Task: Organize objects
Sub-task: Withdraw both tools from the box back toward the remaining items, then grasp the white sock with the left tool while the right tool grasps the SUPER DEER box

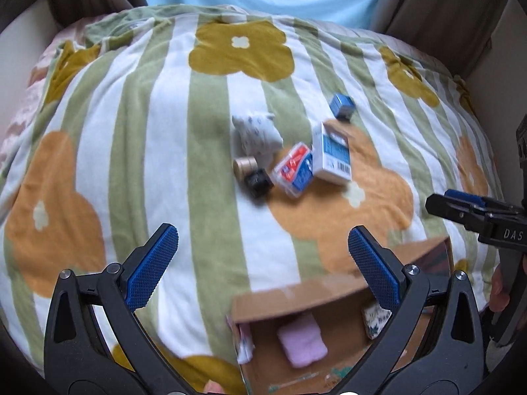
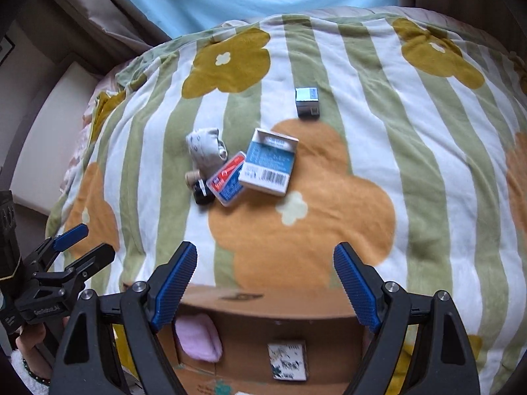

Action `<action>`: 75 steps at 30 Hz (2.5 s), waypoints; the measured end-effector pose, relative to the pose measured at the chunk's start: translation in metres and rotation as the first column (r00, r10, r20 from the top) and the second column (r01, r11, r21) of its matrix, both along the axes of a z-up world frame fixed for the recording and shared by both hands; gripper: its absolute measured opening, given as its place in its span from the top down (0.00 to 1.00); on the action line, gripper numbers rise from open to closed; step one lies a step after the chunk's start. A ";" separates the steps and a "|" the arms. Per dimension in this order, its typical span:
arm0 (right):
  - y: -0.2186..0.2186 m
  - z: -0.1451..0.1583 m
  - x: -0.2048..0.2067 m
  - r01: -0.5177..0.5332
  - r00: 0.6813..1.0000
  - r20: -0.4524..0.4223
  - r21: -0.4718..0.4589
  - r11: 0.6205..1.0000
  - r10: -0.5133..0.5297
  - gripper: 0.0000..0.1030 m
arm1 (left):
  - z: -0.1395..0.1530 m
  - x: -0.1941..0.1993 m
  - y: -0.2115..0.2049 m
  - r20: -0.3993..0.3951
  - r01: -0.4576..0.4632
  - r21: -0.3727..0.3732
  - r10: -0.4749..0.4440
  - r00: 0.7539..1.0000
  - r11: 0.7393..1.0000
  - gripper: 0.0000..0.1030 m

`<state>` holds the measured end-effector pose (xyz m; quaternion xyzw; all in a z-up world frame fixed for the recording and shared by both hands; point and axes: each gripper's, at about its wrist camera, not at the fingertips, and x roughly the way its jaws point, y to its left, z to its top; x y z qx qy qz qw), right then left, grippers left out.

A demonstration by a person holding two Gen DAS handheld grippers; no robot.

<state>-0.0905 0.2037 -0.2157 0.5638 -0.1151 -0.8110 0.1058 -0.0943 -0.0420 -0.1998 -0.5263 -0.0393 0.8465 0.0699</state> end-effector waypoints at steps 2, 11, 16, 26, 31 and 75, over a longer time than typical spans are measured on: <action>-0.002 -0.002 -0.012 0.007 1.000 0.001 -0.023 1.000 -0.007 0.20 | -0.003 -0.020 -0.003 -0.003 0.004 0.006 -0.004 1.000 1.000 0.00; -0.002 -0.034 -0.074 0.105 0.993 0.062 -0.114 0.988 -0.099 0.20 | -0.036 -0.108 -0.003 0.050 0.035 0.009 -0.036 0.998 0.999 0.00; 0.001 -0.065 -0.103 0.175 0.980 0.130 -0.164 0.971 -0.154 0.20 | -0.068 -0.146 0.001 0.088 0.053 -0.001 -0.052 0.995 0.999 0.00; -0.005 -0.109 -0.131 0.256 0.955 0.190 -0.153 0.954 -0.226 0.19 | -0.120 -0.183 0.008 0.151 0.059 0.032 -0.064 0.987 0.998 0.00; -0.006 -0.120 -0.137 0.269 0.952 0.185 -0.140 0.953 -0.242 0.19 | -0.135 -0.189 0.009 0.163 0.060 0.045 -0.067 0.984 0.997 0.00; -0.020 -0.039 -0.116 0.209 0.977 -0.033 -0.054 0.976 -0.211 0.39 | -0.040 -0.144 0.010 -0.045 0.096 0.072 -0.093 0.995 0.993 0.46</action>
